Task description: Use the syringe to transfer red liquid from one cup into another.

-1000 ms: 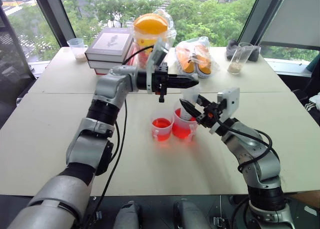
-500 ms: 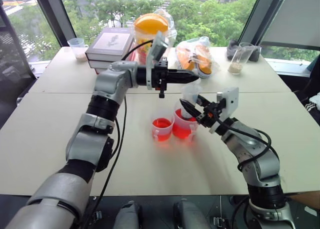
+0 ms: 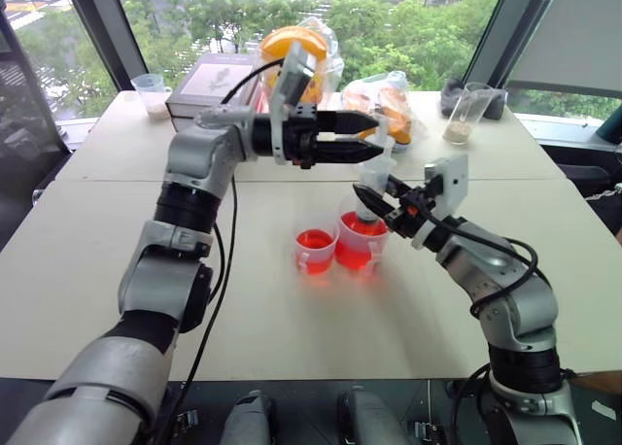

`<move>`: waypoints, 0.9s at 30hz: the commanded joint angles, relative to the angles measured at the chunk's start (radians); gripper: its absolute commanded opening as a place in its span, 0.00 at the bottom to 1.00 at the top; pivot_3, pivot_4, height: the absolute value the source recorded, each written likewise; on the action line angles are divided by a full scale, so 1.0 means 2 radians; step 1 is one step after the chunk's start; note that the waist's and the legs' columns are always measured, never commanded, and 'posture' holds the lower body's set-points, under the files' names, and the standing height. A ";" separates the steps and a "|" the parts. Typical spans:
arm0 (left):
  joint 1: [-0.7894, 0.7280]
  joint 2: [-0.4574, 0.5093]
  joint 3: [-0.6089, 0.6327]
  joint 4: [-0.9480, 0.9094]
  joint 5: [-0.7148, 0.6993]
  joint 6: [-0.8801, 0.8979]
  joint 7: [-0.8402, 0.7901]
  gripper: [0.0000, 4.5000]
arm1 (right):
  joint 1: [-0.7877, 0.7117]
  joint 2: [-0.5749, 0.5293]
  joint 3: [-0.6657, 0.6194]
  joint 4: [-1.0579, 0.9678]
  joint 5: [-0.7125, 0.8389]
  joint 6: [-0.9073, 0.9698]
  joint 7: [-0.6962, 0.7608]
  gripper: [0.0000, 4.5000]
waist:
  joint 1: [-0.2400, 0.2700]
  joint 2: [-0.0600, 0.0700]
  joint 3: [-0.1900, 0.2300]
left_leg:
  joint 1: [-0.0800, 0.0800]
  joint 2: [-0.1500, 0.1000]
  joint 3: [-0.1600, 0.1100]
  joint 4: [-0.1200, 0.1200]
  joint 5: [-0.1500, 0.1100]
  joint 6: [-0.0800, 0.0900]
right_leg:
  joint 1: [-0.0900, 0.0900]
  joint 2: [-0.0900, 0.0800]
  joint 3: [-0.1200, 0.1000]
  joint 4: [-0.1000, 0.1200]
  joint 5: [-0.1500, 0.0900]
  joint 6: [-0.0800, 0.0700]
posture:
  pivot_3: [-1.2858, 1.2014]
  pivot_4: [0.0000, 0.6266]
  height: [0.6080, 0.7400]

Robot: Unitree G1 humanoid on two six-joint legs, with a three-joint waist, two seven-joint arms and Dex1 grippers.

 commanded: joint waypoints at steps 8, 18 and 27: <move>0.053 0.095 0.029 -0.051 -0.004 0.026 0.004 0.61 | -0.084 -0.023 -0.048 -0.042 0.069 0.056 -0.013 0.33 | -0.003 0.000 0.000 | 0.000 0.000 0.000 0.000 0.000 0.000 | 0.000 0.000 0.000 0.001 0.000 0.000 | 0.52 0.24 1.00; 0.101 0.165 0.056 -0.086 -0.010 0.042 0.031 0.61 | -0.201 -0.005 -0.074 -0.018 0.214 0.141 -0.017 0.33 | 0.001 0.000 0.000 | 0.000 0.001 0.001 0.000 0.000 0.000 | 0.000 0.000 0.000 0.001 0.000 0.000 | 0.52 0.24 1.00; 0.137 0.180 0.075 -0.165 -0.047 0.095 0.059 0.61 | -0.077 0.012 0.050 -0.003 0.101 0.005 0.049 0.33 | 0.000 0.000 0.000 | 0.000 0.000 0.000 0.000 0.000 0.000 | 0.000 0.000 0.000 0.000 0.000 0.000 | 0.52 0.24 1.00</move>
